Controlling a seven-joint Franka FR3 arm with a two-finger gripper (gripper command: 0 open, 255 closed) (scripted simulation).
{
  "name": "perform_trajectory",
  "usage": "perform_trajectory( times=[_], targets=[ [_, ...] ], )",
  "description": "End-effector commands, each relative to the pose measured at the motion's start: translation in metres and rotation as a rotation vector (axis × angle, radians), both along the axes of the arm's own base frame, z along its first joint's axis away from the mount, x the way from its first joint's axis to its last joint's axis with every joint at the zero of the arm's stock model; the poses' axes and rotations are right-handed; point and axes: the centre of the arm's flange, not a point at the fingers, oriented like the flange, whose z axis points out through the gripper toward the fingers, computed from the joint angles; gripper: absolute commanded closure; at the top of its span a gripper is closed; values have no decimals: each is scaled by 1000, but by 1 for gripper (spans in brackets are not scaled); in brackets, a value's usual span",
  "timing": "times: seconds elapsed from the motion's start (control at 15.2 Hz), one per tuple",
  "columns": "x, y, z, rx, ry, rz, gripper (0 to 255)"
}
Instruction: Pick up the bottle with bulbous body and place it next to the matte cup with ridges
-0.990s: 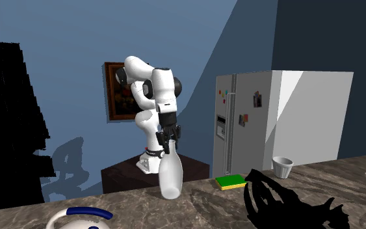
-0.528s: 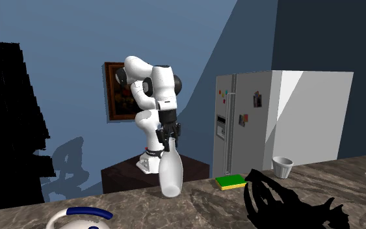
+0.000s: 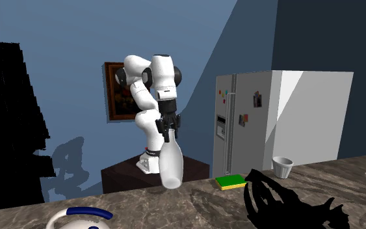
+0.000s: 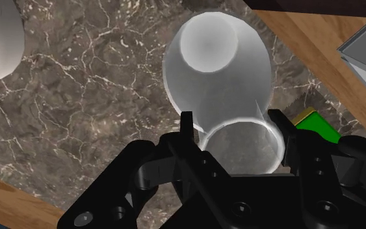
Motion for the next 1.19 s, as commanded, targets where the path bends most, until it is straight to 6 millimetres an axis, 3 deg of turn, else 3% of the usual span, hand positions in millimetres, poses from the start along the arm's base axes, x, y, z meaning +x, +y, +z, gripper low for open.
perform_trajectory(
  times=[0.0, 1.12],
  targets=[
    [0, 0, 12, 0, 0, 0, 255],
    [0, 0, 102, 0, 0, 0, 255]
  ],
)
